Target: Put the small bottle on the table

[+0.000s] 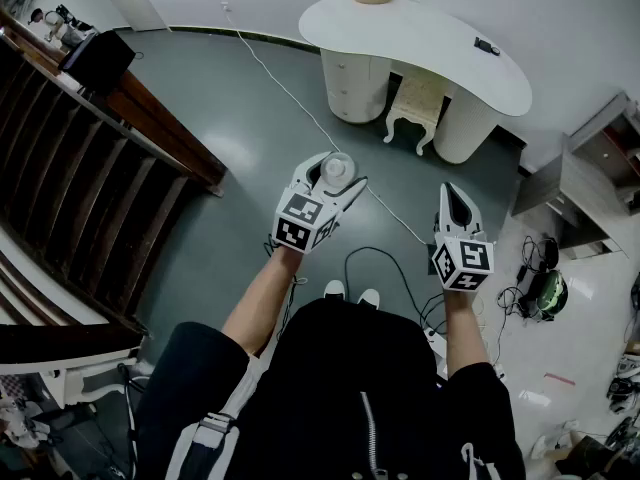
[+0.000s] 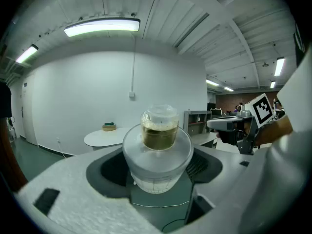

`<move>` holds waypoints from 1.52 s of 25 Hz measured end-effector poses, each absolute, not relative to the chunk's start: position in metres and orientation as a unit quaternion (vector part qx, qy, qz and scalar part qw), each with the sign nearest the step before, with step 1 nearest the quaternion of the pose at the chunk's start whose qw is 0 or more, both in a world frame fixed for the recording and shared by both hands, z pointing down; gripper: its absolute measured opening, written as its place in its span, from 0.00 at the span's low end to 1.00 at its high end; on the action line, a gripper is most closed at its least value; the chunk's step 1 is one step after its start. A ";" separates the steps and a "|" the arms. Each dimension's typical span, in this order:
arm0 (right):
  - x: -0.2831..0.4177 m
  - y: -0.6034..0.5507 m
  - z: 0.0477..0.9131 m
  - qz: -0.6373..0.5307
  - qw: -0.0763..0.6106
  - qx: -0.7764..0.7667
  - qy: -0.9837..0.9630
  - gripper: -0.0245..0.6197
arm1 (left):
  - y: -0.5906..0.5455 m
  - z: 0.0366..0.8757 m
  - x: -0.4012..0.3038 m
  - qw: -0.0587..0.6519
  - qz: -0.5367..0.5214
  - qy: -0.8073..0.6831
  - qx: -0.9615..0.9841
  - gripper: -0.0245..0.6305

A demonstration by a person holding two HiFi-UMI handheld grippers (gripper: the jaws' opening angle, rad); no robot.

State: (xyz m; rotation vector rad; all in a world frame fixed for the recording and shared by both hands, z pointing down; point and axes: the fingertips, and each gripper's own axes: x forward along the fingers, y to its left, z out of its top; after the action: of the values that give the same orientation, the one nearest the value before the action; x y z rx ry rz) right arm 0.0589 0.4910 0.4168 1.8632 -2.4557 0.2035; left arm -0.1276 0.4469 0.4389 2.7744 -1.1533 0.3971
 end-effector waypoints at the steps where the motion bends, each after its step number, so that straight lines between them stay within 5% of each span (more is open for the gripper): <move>1: 0.058 0.491 0.418 0.064 0.028 0.602 -0.796 0.04 | 0.447 0.441 -0.128 0.057 0.131 -0.381 0.913 0.55; 18: 0.069 0.447 0.447 0.083 0.045 0.563 -0.821 0.04 | 0.421 0.471 -0.114 0.088 0.143 -0.408 0.897 0.55; 38: 0.002 0.191 0.438 0.078 0.053 0.598 -0.796 0.04 | 0.143 0.469 -0.169 0.066 0.149 -0.358 0.919 0.55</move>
State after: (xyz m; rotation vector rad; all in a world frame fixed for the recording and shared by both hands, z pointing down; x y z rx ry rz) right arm 0.0017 0.1907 0.4384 1.8169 -2.4208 0.2366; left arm -0.1693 0.1435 0.4694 2.7733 -1.0802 0.4507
